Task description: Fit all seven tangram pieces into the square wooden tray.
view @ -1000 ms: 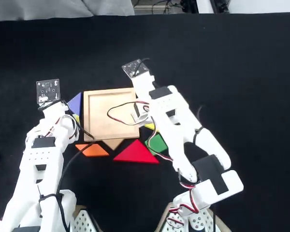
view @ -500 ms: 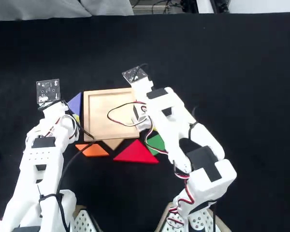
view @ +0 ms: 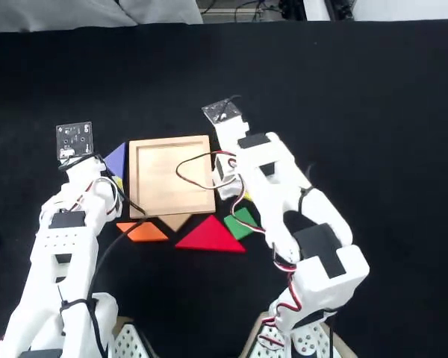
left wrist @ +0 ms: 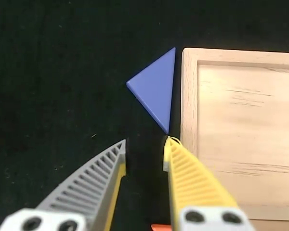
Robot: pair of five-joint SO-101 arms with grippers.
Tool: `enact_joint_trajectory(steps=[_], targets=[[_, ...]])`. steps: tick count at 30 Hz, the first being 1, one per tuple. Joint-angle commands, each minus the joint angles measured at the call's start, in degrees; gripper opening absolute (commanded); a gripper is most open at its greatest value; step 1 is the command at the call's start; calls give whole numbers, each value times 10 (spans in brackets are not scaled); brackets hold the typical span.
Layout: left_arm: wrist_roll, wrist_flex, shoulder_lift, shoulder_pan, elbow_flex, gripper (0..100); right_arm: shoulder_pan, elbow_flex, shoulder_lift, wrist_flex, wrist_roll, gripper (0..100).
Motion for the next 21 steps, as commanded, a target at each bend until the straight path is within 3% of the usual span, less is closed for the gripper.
enact_joint_trajectory(steps=[1,21], targets=[[4,-8,0,3,-6,137,10,-25,-1,-6,0,400],[6,-11,-5,4,0,137,-17,-19,0,-9,1,400]])
